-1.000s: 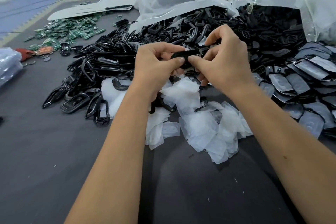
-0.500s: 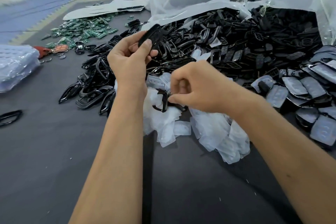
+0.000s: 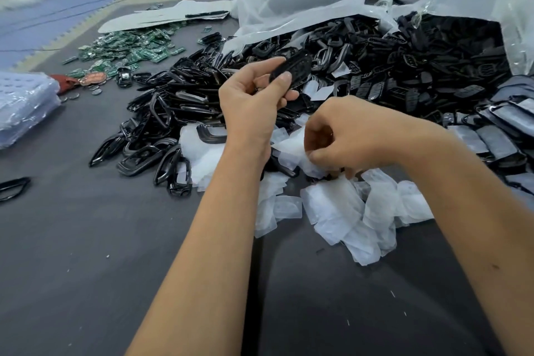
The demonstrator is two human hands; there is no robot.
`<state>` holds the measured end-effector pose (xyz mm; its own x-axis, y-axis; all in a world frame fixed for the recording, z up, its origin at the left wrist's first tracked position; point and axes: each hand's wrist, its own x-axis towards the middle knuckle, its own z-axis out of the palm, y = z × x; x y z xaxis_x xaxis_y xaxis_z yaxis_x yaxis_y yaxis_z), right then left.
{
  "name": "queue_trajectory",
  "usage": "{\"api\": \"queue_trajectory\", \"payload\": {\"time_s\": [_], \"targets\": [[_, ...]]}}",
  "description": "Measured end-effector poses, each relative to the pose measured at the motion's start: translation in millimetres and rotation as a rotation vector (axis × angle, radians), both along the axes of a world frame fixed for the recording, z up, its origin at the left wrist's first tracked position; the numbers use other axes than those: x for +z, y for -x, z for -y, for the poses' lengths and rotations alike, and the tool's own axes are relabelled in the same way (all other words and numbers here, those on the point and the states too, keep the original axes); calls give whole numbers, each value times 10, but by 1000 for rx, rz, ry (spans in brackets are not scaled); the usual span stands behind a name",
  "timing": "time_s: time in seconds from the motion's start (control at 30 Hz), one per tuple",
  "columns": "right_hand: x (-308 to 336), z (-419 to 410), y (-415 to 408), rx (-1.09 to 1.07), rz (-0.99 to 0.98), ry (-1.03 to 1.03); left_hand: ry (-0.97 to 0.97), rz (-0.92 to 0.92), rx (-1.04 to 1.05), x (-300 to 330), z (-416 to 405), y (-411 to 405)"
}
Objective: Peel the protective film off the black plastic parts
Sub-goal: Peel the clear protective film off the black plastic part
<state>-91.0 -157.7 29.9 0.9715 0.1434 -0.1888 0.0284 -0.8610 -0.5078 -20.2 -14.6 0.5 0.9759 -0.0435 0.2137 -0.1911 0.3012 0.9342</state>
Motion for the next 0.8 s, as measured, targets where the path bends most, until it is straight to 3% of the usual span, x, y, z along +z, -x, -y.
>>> {"api": "queue_trajectory", "payload": {"time_s": [0.1,0.23,0.4,0.57,0.8], "targets": [[28,67,-5,26,67,-148,35,-30,2,6,0,6],[45,149,18,10,38,-687,128,-93,-6,45,-45,-16],[4,148,27,20,-5,-1085,180,-109,4,88,-125,-45],[-113,159,7,-128,60,-1094,192,-123,6,71,-221,-97],[-185,160,-1,-232,64,-1151,-61,-98,-71,2,-146,-39]]}}
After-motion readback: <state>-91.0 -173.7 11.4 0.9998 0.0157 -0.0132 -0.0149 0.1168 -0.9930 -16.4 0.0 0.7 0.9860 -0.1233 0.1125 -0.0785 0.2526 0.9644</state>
